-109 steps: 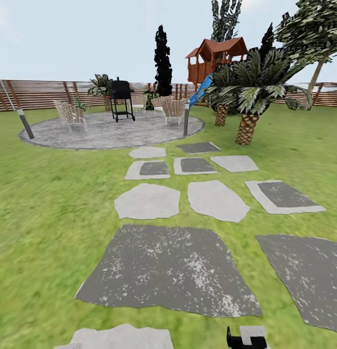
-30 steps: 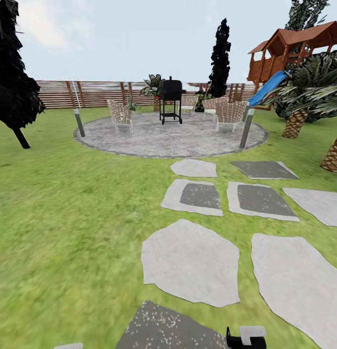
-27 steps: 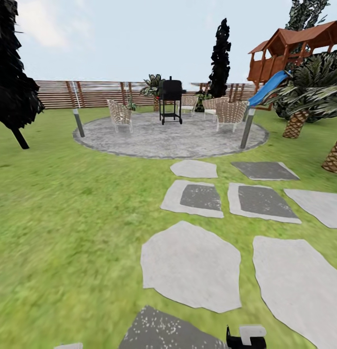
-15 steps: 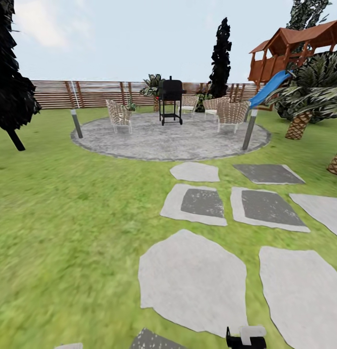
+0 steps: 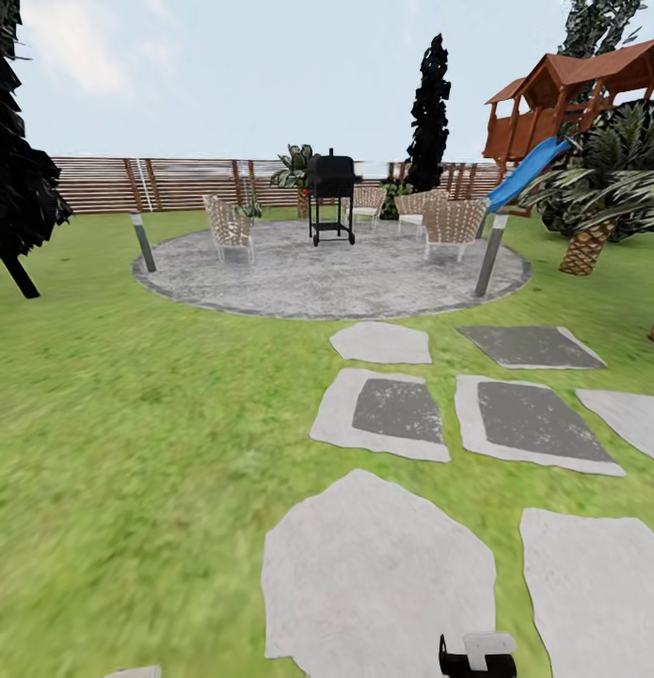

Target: Pick up the pesticide atomizer in the garden and spray insectifuge to fully cover both potted plants in the garden.

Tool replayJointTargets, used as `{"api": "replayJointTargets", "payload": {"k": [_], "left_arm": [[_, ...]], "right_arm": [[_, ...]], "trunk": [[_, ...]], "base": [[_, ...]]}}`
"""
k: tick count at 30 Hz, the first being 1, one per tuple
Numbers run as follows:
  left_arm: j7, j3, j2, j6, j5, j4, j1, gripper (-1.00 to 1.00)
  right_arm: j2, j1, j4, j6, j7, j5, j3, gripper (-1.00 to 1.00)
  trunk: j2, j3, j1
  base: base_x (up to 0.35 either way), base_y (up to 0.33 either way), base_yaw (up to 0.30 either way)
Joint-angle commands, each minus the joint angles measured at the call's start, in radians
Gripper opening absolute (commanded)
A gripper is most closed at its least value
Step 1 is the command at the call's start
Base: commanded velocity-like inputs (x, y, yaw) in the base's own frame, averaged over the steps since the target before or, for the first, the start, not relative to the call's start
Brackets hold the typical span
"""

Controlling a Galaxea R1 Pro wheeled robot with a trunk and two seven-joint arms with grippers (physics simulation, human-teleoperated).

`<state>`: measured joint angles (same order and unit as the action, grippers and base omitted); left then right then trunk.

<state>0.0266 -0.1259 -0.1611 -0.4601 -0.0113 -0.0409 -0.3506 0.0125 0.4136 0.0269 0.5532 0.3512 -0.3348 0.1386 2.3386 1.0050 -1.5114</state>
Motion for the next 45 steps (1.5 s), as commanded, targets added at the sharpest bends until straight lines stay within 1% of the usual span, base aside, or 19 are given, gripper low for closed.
{"api": "replayJointTargets", "payload": {"k": [1, 16, 27, 45], "left_arm": [[0.002, -0.005, 0.0, -0.003, -0.001, 0.001, 0.0, -1.0], [0.002, -0.005, 0.0, -0.003, -0.001, 0.001, 0.0, -1.0], [0.002, -0.005, 0.0, -0.003, -0.001, 0.001, 0.0, -1.0], [0.002, -0.005, 0.002, -0.003, -0.001, 0.001, 0.0, -1.0]], "right_arm": [[0.001, 0.001, -0.001, 0.002, 0.005, -0.011, 0.008, 1.0], [0.0, 0.001, -0.001, 0.002, 0.005, -0.011, 0.008, 1.0], [0.0, 0.001, -0.001, 0.002, 0.005, -0.01, 0.008, 1.0], [0.0, 0.001, -0.001, 0.002, 0.005, -0.011, 0.008, 1.0]], "trunk": [[0.0, 0.001, 0.0], [0.0, 0.001, 0.0], [0.0, 0.001, 0.0], [0.0, 0.001, 0.0]], "base": [[0.34, 0.0, 0.0], [0.34, 0.0, 0.01], [0.34, 0.0, 0.218], [0.34, 0.0, 0.008]]}}
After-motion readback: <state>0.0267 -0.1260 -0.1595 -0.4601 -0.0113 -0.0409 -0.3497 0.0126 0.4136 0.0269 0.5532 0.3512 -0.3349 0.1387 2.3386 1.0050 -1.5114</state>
